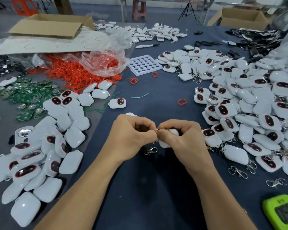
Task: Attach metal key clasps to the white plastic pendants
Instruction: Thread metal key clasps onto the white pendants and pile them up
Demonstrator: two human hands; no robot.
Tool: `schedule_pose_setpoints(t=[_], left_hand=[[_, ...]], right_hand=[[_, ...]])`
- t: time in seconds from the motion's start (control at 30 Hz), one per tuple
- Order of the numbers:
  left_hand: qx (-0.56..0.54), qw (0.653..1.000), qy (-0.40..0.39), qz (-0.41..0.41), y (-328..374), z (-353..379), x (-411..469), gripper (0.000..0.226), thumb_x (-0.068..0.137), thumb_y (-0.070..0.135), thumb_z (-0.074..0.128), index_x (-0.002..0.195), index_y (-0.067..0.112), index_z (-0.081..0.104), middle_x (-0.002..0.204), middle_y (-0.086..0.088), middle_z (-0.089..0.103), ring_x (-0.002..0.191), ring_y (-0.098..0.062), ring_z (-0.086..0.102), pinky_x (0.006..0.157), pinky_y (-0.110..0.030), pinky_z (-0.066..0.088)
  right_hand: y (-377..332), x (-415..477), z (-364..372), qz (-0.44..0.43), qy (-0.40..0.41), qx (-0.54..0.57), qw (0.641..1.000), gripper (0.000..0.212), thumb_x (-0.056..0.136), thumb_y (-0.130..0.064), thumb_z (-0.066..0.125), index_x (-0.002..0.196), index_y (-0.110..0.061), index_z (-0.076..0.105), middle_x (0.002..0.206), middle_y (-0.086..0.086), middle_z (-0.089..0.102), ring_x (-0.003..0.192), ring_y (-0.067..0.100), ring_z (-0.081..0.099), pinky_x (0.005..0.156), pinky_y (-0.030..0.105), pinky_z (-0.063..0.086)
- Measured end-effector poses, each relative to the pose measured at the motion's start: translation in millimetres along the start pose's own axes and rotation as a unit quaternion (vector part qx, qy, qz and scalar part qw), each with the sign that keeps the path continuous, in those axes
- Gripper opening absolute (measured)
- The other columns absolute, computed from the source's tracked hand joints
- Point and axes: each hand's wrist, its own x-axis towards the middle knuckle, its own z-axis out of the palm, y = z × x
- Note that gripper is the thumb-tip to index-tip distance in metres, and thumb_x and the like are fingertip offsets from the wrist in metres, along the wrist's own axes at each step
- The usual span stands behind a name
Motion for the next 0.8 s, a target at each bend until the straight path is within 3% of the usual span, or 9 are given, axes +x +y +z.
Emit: schedule_pose_setpoints(t=[0.13, 0.2, 0.3, 0.43, 0.53, 0.63, 0.8], left_hand=[[0.138, 0.979, 0.15, 0.014, -0.2, 1.9, -1.6, 0.015, 0.062, 0.037, 0.064, 0.075, 0.04, 0.069, 0.062, 0.019, 0.065, 0.056, -0.002, 0.058, 0.053, -0.011, 0.042], [0.251, 0.954, 0.163, 0.036, -2.5, 3.1, -4.5, 0.014, 0.068, 0.034, 0.065, 0.081, 0.038, 0.065, 0.07, 0.018, 0.064, 0.069, -0.005, 0.058, 0.058, -0.017, 0.046], [0.36, 0.92, 0.126, 0.089, -5.3, 9.8, -6.4, 0.01, 0.075, 0.024, 0.073, 0.071, 0.026, 0.064, 0.067, 0.01, 0.061, 0.068, -0.012, 0.049, 0.059, -0.032, 0.049], [0.346, 0.935, 0.057, 0.046, -3.9, 12.3, -0.8, 0.006, 0.08, 0.025, 0.07, 0.074, 0.025, 0.067, 0.069, 0.008, 0.058, 0.067, -0.014, 0.05, 0.06, -0.031, 0.046], [0.298, 0.954, 0.038, 0.017, -5.7, 9.6, 2.3, 0.008, 0.078, 0.022, 0.071, 0.073, 0.026, 0.068, 0.065, 0.007, 0.054, 0.068, -0.016, 0.051, 0.059, -0.028, 0.045], [0.268, 0.963, 0.015, 0.009, -6.8, 6.9, 3.5, 0.011, 0.078, 0.02, 0.071, 0.07, 0.026, 0.066, 0.074, 0.012, 0.055, 0.072, -0.016, 0.051, 0.055, -0.026, 0.041], [0.245, 0.969, -0.013, 0.017, -6.6, 3.4, 3.3, 0.021, 0.08, 0.022, 0.072, 0.066, 0.037, 0.065, 0.072, 0.021, 0.056, 0.067, -0.009, 0.05, 0.057, -0.024, 0.042]], right_hand=[[1.6, 0.8, -0.1, 0.043, 0.069, 0.023, 0.996, 0.009, 0.078, -0.026, 0.073, 0.082, -0.03, 0.081, 0.081, -0.005, 0.078, 0.074, 0.009, 0.069, 0.066, 0.023, 0.055], [1.6, 0.7, -2.7, 0.066, 0.07, 0.07, 0.993, 0.015, 0.077, -0.024, 0.074, 0.089, -0.029, 0.082, 0.084, -0.001, 0.079, 0.07, 0.011, 0.066, 0.062, 0.024, 0.052], [0.6, -0.9, -7.2, 0.067, 0.048, 0.116, 0.99, 0.024, 0.075, -0.019, 0.072, 0.096, -0.027, 0.081, 0.089, 0.002, 0.079, 0.068, 0.01, 0.062, 0.062, 0.02, 0.05], [3.9, -4.5, -8.1, 0.061, 0.05, 0.035, 0.996, 0.036, 0.081, -0.017, 0.073, 0.11, -0.039, 0.071, 0.092, -0.003, 0.077, 0.072, 0.017, 0.065, 0.068, 0.028, 0.055], [8.9, -2.8, -4.8, 0.03, 0.085, -0.067, 0.994, 0.03, 0.087, -0.013, 0.073, 0.1, -0.037, 0.058, 0.083, -0.012, 0.073, 0.062, 0.006, 0.057, 0.06, 0.015, 0.045], [9.2, 1.4, -1.4, 0.002, 0.077, -0.092, 0.993, 0.024, 0.089, -0.01, 0.072, 0.09, -0.031, 0.061, 0.08, -0.016, 0.069, 0.066, 0.004, 0.058, 0.06, 0.013, 0.044], [10.8, 5.9, 1.1, -0.009, 0.056, -0.123, 0.991, 0.014, 0.093, -0.022, 0.067, 0.091, -0.034, 0.061, 0.083, -0.011, 0.068, 0.072, 0.011, 0.058, 0.061, 0.018, 0.046]])
